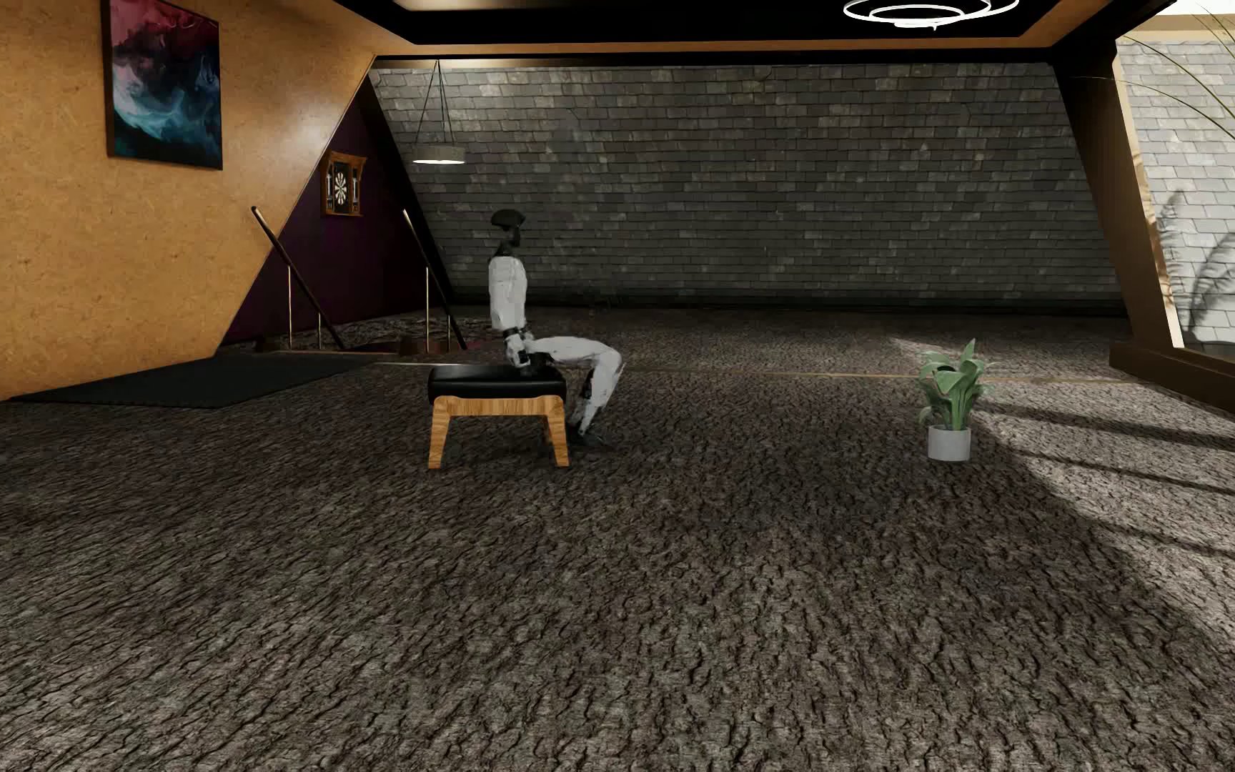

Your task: Stand up from the textiles chair

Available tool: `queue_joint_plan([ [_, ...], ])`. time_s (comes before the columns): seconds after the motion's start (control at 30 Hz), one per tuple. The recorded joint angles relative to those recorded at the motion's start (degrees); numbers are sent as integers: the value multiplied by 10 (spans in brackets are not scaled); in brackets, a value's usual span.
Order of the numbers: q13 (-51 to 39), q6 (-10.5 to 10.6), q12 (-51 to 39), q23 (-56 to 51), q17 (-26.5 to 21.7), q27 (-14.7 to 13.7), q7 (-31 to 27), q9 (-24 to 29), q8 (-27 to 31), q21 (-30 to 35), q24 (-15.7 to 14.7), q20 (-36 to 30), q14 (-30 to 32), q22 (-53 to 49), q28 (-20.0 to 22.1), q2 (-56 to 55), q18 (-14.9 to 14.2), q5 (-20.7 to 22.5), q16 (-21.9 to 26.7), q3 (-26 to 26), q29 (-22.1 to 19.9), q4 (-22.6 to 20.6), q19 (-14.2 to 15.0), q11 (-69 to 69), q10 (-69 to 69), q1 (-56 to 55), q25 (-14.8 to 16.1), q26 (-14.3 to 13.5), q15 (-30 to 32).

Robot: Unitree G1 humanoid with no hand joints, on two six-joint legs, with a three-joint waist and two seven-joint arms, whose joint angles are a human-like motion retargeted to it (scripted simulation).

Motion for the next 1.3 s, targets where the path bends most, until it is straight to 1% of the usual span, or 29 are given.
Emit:
queue_joint_plan([
  [0.07,16,0,18,-23,6,-3,-1,-1,0,-2,-13,10,1,-34,-4,3,1,3,-3,-1,15,1,0,-1,1,1,-4,-3,1],
  [0.1,19,0,22,-35,7,-7,-2,-1,0,0,-12,9,1,-52,-6,6,0,4,-1,-1,22,2,1,-2,1,1,-6,-9,3],
  [0.17,13,-1,18,-51,10,-10,-3,-2,0,9,-1,-2,2,-77,-20,10,2,7,5,0,26,1,0,-4,1,3,-9,-18,4],
  [0.2,6,-2,10,-52,11,-11,-3,-2,0,15,5,-10,2,-82,-20,12,2,9,7,0,20,1,0,-4,1,4,-7,-21,4],
  [0.23,-2,-3,-1,-52,12,-12,-3,-1,-1,20,16,-19,3,-80,-10,13,3,9,8,0,12,-1,-3,-5,0,5,-6,-24,5],
  [0.27,-9,-3,-10,-52,11,-10,-3,-1,-1,25,13,-24,3,-77,-10,15,4,11,9,1,8,-2,-3,-5,1,6,-2,-22,5],
  [0.3,-16,-4,-19,-53,10,-11,-3,0,-1,29,13,-28,3,-72,2,16,5,11,8,2,4,-2,-4,-5,1,7,0,-20,5],
  [0.37,-27,-5,-33,-60,6,-10,-4,4,-1,36,5,-31,3,-64,10,19,4,12,9,3,3,-2,-5,-5,1,8,2,-16,4],
  [0.43,-36,-6,-44,-63,4,-12,-4,10,-2,43,8,-36,-1,-55,23,21,3,11,9,4,-5,-2,-5,-5,2,10,4,-15,4],
  [0.63,-60,-6,-57,-73,5,-9,-9,42,-1,42,5,-34,-22,-59,25,0,8,5,13,5,-12,-7,2,-5,5,-15,14,-14,0],
  [0.67,-62,-6,-56,-85,2,-9,-11,48,0,40,-1,-29,-25,-71,23,-10,7,2,16,6,-10,-9,4,-4,6,-25,16,-12,-2],
  [0.73,-61,-5,-34,-123,-8,-9,-16,57,2,31,-14,-3,-28,-137,4,-35,6,-2,32,7,-5,-13,9,0,9,-51,22,-16,-7],
  [0.77,-55,-4,-17,-156,-19,-11,-19,60,5,20,-25,15,-29,-188,5,-52,4,-4,45,7,-12,-14,12,3,12,-69,34,-17,-10],
  [0.8,-45,-4,6,-199,-30,-11,-22,62,8,5,-31,34,-30,-256,12,-70,2,-8,61,8,-25,-18,16,7,15,-87,52,-20,-14],
  [0.83,-29,-2,31,-256,-43,-14,-26,63,11,-15,-32,52,-31,-334,26,-90,2,-12,78,8,-46,-22,21,11,18,-107,72,-25,-17],
  [0.87,-13,0,53,-323,-57,-17,-29,65,15,-35,-40,67,-30,-413,54,-108,2,-17,95,9,-83,-26,26,17,22,-126,100,-28,-20],
  [0.9,1,3,67,-398,-70,-28,-33,68,18,-56,-45,73,-25,-491,101,-127,1,-23,113,10,-131,-31,33,21,26,-148,124,-33,-23],
  [0.93,12,6,75,-480,-84,-44,-37,71,22,-72,-26,77,-20,-563,163,-147,-2,-28,131,11,-184,-32,39,26,29,-169,136,-38,-25],
  [0.97,13,9,74,-562,-103,-65,-40,77,26,-85,-18,74,-18,-623,228,-165,-4,-33,154,11,-238,-35,46,30,33,-188,144,-48,-29],
  [1.0,2,13,61,-639,-128,-83,-42,87,28,-90,-10,67,-20,-676,291,-183,-6,-34,180,10,-283,-35,51,33,37,-207,144,-57,-31],
  [1.03,-17,18,32,-708,-160,-110,-44,96,31,-87,8,47,-22,-719,342,-202,-7,-36,211,10,-322,-37,57,34,39,-227,133,-75,-34],
  [1.07,-43,24,-17,-766,-198,-124,-46,107,35,-78,27,13,-24,-752,360,-220,-9,-39,245,10,-324,-39,63,35,40,-247,115,-92,-37],
  [1.1,-76,27,-86,-813,-242,-134,-47,119,38,-65,43,-37,-26,-776,347,-239,-13,-40,282,11,-290,-40,68,35,40,-266,100,-109,-40],
  [1.13,-119,32,-173,-849,-295,-134,-46,134,40,-39,49,-106,-30,-792,325,-255,-15,-41,316,13,-243,-40,71,34,39,-281,95,-115,-42],
  [1.17,-171,36,-278,-876,-350,-132,-47,146,44,0,47,-200,-32,-803,296,-272,-19,-45,349,14,-185,-42,74,33,38,-299,104,-123,-46],
  [1.2,-238,37,-403,-891,-400,-139,-45,160,47,62,39,-317,-35,-807,275,-285,-22,-48,375,15,-159,-44,76,33,36,-312,115,-132,-51],
  [1.23,-313,37,-532,-895,-439,-153,-44,169,47,138,33,-440,-40,-809,251,-299,-25,-45,391,15,-173,-42,75,31,35,-325,132,-145,-56],
  [1.27,-399,37,-655,-892,-470,-158,-42,183,46,207,21,-553,-43,-814,267,-308,-25,-44,396,15,-182,-43,72,28,31,-334,151,-154,-60],
  [1.3,-486,36,-748,-887,-485,-166,-42,196,44,277,10,-642,-48,-815,301,-316,-27,-42,397,14,-197,-43,71,22,25,-341,162,-161,-65],
])
